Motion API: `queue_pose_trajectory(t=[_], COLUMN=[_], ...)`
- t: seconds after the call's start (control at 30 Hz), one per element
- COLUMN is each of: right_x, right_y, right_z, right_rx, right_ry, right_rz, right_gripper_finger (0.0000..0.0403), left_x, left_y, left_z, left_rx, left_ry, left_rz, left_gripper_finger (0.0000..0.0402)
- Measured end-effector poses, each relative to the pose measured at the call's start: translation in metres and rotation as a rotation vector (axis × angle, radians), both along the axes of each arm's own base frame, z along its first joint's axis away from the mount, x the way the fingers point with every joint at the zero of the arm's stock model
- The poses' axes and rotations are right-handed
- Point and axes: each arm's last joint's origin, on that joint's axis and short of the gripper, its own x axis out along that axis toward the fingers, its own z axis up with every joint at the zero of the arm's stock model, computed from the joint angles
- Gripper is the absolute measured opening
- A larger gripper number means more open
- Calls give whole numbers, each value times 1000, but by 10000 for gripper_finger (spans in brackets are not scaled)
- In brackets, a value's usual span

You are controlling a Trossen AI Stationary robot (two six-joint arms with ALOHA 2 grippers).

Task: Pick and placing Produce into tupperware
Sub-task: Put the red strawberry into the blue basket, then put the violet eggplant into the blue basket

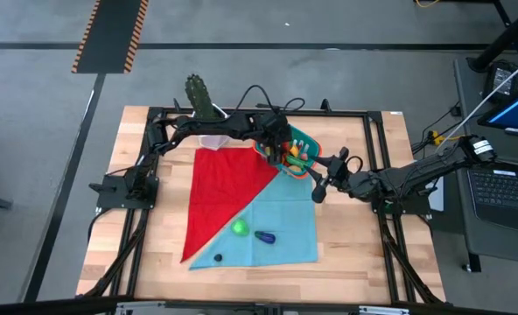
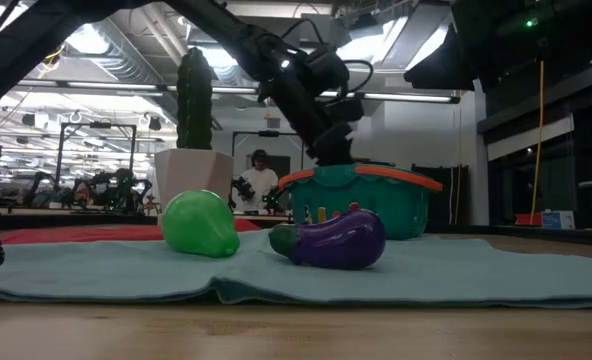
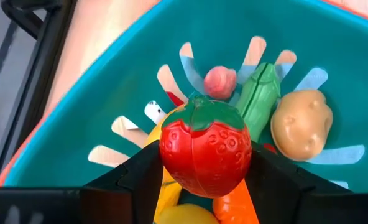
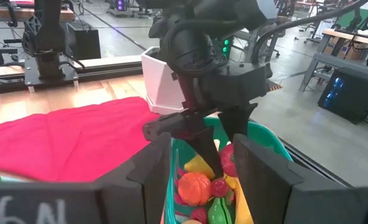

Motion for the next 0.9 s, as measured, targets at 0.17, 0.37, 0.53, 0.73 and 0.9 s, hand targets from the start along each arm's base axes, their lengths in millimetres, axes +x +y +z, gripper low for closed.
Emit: queue_pose_trajectory(t=[0.17, 0.37, 0.53, 0.73, 0.9], right_x=[0, 0, 0, 0, 0], right_y=[0, 0, 0, 0, 0], right_z=[0, 0, 0, 0, 0], right_rx=[0, 0, 0, 0, 0], right_ry=[0, 0, 0, 0, 0], right_rz=[0, 0, 0, 0, 0], right_gripper_finger=[174, 174, 174, 174, 174], left_x=[1, 1, 0, -1, -1], left_y=[1, 1, 4, 4, 3], left_z=[3, 3, 3, 3, 3], left_rx=[19, 43, 102, 116, 98], left_ry=[-24, -17, 7, 27, 20], left_rz=[7, 31, 88, 106, 89], left_gripper_finger=[214, 214, 211, 221, 235])
